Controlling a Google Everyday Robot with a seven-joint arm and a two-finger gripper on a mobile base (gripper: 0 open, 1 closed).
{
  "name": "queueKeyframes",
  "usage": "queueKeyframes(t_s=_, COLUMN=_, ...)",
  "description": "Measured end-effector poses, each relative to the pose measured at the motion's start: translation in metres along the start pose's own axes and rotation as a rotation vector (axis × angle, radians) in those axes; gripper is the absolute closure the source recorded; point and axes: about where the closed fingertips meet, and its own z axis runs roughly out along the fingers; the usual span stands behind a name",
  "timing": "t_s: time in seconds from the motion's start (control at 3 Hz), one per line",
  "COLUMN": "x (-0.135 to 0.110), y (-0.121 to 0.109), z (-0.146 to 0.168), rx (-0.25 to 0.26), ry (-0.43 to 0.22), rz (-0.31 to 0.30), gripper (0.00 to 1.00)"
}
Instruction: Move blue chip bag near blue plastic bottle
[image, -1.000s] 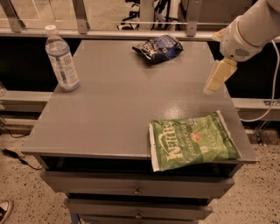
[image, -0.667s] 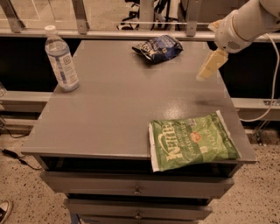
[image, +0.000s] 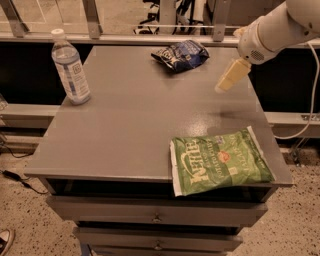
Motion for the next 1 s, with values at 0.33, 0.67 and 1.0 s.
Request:
queueKeyframes(t_s=0.33, x=-0.033, y=-0.011, z=0.048, rx=0.033, ry=-0.110, rz=0.150, gripper=0.00)
queueKeyframes(t_s=0.67, x=-0.052, y=-0.021, z=0.073, rx=0.047, ry=-0.174, rz=0.217, gripper=0.00)
queueKeyframes(t_s=1.0, x=-0.075, y=-0.028, z=0.100, rx=0.053, ry=-0.246, rz=0.260, gripper=0.00)
